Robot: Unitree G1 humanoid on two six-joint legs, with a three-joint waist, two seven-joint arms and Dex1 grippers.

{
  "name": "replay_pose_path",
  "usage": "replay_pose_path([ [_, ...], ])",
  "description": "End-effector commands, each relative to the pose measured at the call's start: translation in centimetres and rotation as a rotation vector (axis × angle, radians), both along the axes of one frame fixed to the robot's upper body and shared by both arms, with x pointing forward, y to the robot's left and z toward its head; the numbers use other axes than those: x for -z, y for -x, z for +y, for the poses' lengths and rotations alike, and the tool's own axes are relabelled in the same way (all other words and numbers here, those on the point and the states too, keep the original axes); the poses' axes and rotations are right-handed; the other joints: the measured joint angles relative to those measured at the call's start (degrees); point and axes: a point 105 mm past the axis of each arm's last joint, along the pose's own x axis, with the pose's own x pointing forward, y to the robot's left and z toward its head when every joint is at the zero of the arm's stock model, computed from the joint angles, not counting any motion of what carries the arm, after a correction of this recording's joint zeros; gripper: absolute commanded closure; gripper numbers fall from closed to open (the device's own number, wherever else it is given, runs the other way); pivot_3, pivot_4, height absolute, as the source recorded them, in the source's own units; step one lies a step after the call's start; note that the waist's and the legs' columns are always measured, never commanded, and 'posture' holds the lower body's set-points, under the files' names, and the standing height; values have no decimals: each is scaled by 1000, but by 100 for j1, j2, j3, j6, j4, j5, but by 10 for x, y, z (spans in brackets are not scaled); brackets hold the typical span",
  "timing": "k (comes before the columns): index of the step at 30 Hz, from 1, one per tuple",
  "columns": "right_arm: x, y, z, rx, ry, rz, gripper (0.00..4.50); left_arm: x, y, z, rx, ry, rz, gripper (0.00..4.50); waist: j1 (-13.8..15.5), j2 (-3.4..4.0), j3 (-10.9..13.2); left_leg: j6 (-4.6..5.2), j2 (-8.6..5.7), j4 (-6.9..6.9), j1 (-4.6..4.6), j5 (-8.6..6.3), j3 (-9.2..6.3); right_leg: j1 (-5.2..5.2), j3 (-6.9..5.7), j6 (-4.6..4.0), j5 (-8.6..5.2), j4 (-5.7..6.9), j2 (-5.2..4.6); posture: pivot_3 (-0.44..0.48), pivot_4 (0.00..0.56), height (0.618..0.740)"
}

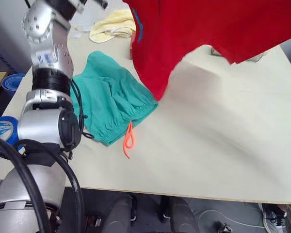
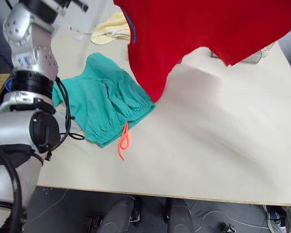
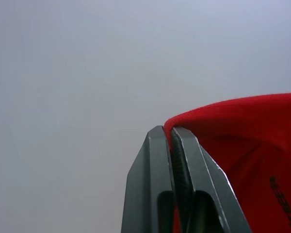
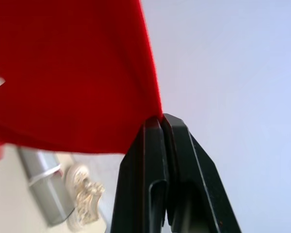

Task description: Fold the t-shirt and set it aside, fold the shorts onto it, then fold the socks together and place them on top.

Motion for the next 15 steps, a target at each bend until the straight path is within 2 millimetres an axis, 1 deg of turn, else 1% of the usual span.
replay_pose_path([
  [1,31,18,-23,51,56,69,4500,45,16,5,-6,-181,-53,4493,-5,1,1,7,0,15,1,-4,0,9,1,4,2,2,0,0,150,740],
  [3,66,26,-25,10,76,188,4500,79,23,5,30,-211,19,4493,-21,1,1,18,3,35,3,-8,-5,16,13,11,10,9,1,0,150,740],
  [4,79,30,-26,-19,39,239,4500,95,30,4,35,-269,37,4493,-31,4,5,23,4,41,7,-9,-4,20,22,15,15,11,0,0,150,740],
  [5,96,35,-26,-49,9,314,4500,115,40,1,59,-340,66,4493,-45,12,10,28,4,50,5,-9,0,19,29,17,20,15,0,0,150,740],
  [6,110,40,-26,-76,-15,389,4500,130,49,-1,81,-397,91,4493,-58,13,11,34,4,53,5,-5,2,18,35,18,30,12,-1,0,150,740],
  [8,149,57,-22,-140,-65,596,4500,166,69,-1,136,-489,197,4493,-92,14,11,36,6,57,11,-4,3,22,45,14,36,14,-6,0,150,740],
  [9,167,68,-20,-162,-85,689,4500,183,79,0,164,-524,255,4493,-116,15,11,36,11,57,16,-4,1,27,54,10,40,12,-25,0,150,740],
  [10,180,78,-20,-170,-103,760,4500,196,91,0,208,-547,328,4493,-135,18,12,35,12,54,27,-4,-13,44,65,5,39,9,-56,0,150,740],
  [11,190,86,-21,-164,-118,816,4500,208,102,-1,253,-581,384,4493,-139,21,14,28,13,47,56,-9,-23,76,62,-1,36,-2,-58,0,150,740],
  [12,195,91,-21,-162,-118,838,4500,217,113,-2,291,-623,419,4493,-146,30,18,27,13,39,81,-16,-27,101,60,-5,33,-23,-62,0,150,740],
  [13,199,96,-22,-153,-129,856,4500,226,123,-3,343,-645,482,4493,-149,41,21,5,13,36,107,-48,-30,122,63,-10,30,-32,-66,0,150,740],
  [15,207,103,-27,-119,-123,889,4500,246,147,-4,458,-730,621,4493,-160,55,21,-12,13,37,108,-57,-29,119,70,-15,35,-29,-72,0,150,740],
])
